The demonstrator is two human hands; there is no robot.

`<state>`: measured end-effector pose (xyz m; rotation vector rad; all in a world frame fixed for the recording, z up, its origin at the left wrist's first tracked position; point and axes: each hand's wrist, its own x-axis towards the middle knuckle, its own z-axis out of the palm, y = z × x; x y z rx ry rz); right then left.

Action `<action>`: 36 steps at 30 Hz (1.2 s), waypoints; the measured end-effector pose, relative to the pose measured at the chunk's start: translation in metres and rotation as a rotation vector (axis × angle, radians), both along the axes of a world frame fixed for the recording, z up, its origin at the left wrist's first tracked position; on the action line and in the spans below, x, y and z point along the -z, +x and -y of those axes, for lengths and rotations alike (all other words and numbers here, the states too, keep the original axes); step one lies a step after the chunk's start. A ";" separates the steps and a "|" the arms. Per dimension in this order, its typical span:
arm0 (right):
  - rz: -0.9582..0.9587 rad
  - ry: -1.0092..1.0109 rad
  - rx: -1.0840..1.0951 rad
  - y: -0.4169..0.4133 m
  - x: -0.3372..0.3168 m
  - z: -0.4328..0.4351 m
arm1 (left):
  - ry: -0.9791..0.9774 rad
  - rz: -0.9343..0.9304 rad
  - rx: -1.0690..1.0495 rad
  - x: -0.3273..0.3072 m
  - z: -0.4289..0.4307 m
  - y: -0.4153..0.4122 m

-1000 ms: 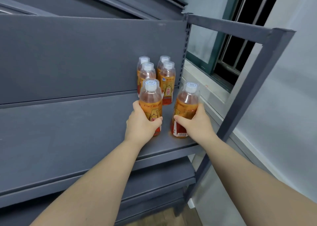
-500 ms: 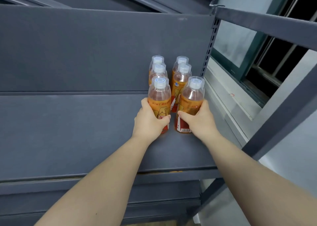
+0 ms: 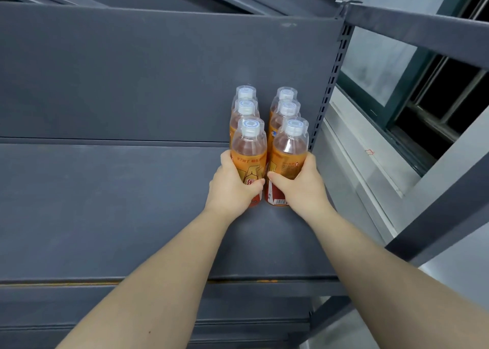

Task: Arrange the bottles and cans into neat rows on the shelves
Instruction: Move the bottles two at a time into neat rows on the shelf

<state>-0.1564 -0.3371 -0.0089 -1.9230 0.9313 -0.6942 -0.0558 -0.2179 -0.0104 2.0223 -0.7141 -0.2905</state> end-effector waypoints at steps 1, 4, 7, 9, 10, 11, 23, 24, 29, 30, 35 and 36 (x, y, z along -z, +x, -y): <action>0.000 -0.002 0.000 0.000 0.000 0.000 | -0.001 0.002 0.004 0.000 0.001 0.001; -0.001 -0.007 0.001 0.001 0.003 0.001 | -0.007 -0.003 0.006 -0.001 0.002 0.001; -0.004 -0.009 0.003 0.000 0.007 0.001 | -0.013 -0.002 0.006 -0.001 0.002 0.001; 0.002 -0.012 0.016 0.000 0.010 -0.001 | -0.026 -0.002 0.010 -0.001 0.001 0.001; -0.005 -0.022 0.028 0.000 0.012 -0.001 | -0.031 -0.002 0.012 -0.001 0.001 0.002; -0.021 -0.038 0.041 0.000 0.014 -0.001 | -0.032 -0.001 0.013 0.000 0.000 0.001; 0.073 0.031 -0.008 -0.002 0.018 0.001 | -0.043 0.008 0.011 0.004 0.000 0.006; 0.058 0.013 0.006 -0.001 0.018 0.000 | -0.045 0.009 0.015 0.004 0.000 0.006; -0.023 -0.062 0.065 0.005 0.013 0.000 | -0.045 0.007 0.034 0.003 -0.001 0.006; -0.011 -0.058 0.044 0.004 0.013 0.001 | -0.043 0.010 0.036 0.003 -0.001 0.006; 0.083 0.065 -0.082 -0.007 0.016 0.002 | -0.059 0.010 0.036 0.005 -0.002 0.008; 0.071 0.057 -0.079 -0.007 0.017 0.001 | -0.059 0.009 0.035 0.005 -0.003 0.008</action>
